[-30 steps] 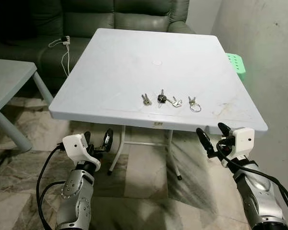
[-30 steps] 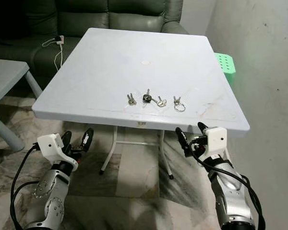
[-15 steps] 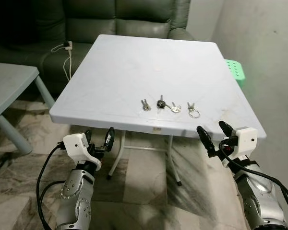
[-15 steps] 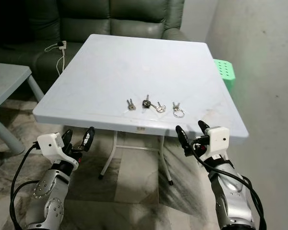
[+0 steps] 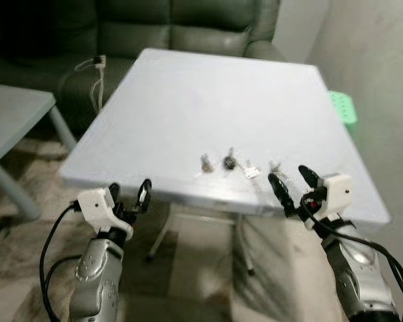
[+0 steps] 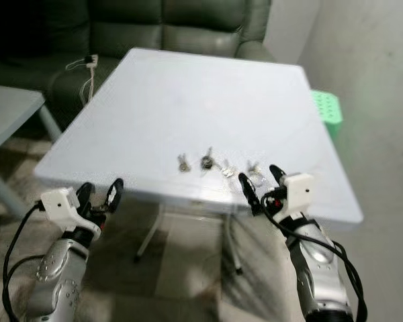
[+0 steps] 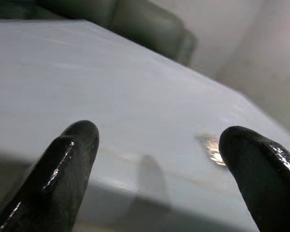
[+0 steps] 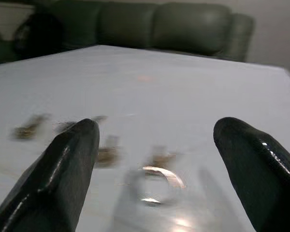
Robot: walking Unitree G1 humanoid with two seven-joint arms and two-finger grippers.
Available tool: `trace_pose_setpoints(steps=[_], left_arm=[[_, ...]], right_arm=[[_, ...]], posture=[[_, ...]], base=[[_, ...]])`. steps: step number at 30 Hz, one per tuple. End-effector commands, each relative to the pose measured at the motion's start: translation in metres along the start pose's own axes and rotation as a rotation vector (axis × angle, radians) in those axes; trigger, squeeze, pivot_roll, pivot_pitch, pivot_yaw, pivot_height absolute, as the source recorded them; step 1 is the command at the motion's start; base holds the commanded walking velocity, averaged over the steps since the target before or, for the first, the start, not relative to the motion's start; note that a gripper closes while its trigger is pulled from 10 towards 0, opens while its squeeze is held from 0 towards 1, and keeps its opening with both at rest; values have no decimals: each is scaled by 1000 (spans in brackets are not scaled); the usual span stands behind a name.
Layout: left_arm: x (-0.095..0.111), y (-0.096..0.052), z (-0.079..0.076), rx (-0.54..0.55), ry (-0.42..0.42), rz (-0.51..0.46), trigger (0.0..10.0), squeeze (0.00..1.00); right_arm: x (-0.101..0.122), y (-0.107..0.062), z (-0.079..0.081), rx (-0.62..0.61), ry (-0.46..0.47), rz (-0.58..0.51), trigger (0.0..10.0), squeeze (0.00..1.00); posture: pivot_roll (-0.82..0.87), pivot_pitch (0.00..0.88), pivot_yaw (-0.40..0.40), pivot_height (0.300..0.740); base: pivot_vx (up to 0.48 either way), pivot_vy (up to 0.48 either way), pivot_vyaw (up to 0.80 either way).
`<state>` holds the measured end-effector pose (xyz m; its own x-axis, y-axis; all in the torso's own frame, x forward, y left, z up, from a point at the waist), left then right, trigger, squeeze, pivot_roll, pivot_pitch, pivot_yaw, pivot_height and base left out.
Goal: Hang keys on a hook
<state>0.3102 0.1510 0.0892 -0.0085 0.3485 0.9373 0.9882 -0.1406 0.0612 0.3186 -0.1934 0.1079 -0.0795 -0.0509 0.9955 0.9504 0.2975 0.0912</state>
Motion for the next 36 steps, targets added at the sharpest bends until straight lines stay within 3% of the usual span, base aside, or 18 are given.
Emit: trace_pose_setpoints(steps=[1, 13, 15, 18, 20, 28, 36], left_arm=[[4, -1, 7, 28, 31, 6, 10000, 0], [1, -3, -3, -5, 79, 13, 10000, 0], [1, -6, -15, -60, 98, 13, 10000, 0], [1, -7, -19, -73, 102, 16, 10000, 0], [1, -9, -31, -111, 110, 15, 10000, 0], [-2, -16, -46, -162, 117, 28, 10000, 0], [1, -20, -49, -168, 116, 31, 10000, 0]], right_arm=[[2, 3, 3, 14, 7, -4, 10000, 0], [2, 2, 1, 28, -31, 19, 10000, 0], [4, 5, 0, 60, -69, 28, 10000, 0], [5, 7, -1, 69, -78, 32, 10000, 0], [9, 18, -2, 103, -105, 33, 10000, 0], [12, 47, 11, 196, -123, 39, 10000, 0], [10, 64, 32, 303, -112, 50, 10000, 0]], posture=[[16, 46, -92, 740], [13, 61, -101, 740], [10, 73, -106, 740], [10, 80, -110, 740], [12, 97, -115, 740], [27, 120, -118, 740], [49, 136, -120, 740]], base=[[270, 0, 0], [45, 0, 0], [0, 0, 0], [0, 0, 0], [0, 0, 0], [0, 0, 0], [0, 0, 0]])
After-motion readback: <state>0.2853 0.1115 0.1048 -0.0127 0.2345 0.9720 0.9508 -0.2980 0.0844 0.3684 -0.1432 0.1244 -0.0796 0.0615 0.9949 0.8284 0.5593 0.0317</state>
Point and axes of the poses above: a point about 5 cm out from each wrist's last joint towards the gripper, its own y axis pointing out of the wrist towards the gripper, its own x axis along the axis of the wrist's last joint, z = x × y, the point moved 4 cm from there along y, pointing out of the wrist towards the gripper
